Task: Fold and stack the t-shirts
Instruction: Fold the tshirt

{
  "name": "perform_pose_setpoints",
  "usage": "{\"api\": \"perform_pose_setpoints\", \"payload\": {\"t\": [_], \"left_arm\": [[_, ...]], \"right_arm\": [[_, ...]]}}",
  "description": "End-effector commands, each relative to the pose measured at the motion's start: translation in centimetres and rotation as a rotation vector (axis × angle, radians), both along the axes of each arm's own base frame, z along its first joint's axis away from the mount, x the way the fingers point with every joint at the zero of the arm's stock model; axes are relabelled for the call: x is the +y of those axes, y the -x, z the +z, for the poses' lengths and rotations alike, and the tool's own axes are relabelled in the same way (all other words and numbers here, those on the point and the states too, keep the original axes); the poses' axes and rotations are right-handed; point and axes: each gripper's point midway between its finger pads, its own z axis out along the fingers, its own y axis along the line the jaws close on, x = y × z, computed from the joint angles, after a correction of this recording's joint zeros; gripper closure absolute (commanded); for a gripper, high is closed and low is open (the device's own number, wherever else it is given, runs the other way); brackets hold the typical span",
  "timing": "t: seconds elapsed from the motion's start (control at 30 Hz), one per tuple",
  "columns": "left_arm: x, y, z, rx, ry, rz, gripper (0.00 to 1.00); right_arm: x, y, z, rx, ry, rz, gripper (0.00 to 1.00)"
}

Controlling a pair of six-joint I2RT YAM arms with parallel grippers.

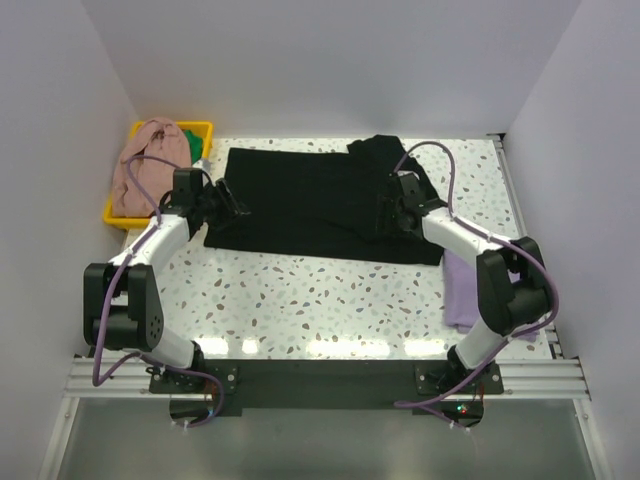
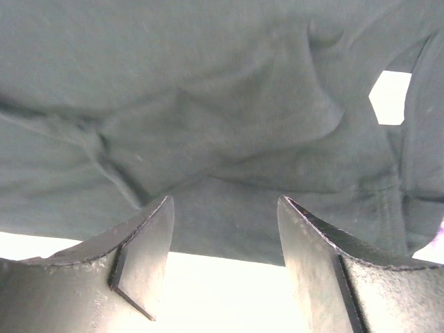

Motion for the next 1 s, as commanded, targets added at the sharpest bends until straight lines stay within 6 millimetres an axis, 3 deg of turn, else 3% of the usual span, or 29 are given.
{"api": "perform_pose_setpoints", "payload": {"t": [0.0, 0.3, 0.6, 0.97], "left_arm": [[-0.4, -0.3, 1.3, -0.069, 0.004, -0.035, 0.48], [-0.5, -0.3, 1.1, -0.064, 0.010, -0.038, 0.48], [-0.5, -0.2, 0.9, -0.059, 0.009, -0.038, 0.48], [-0.5, -0.3, 0.8, -0.058, 0.008, -0.039, 0.48]], "right_arm": [[0.8, 0.1, -0.5, -0.031, -0.026, 0.035, 0.35], [3.0, 1.3, -2.8, -0.025, -0.041, 0.045, 0.42], [4.4, -0.2, -3.7, -0.010, -0.041, 0.020, 0.44], [4.6, -2.9, -2.3, -0.054, -0.022, -0.035, 0.44]]}}
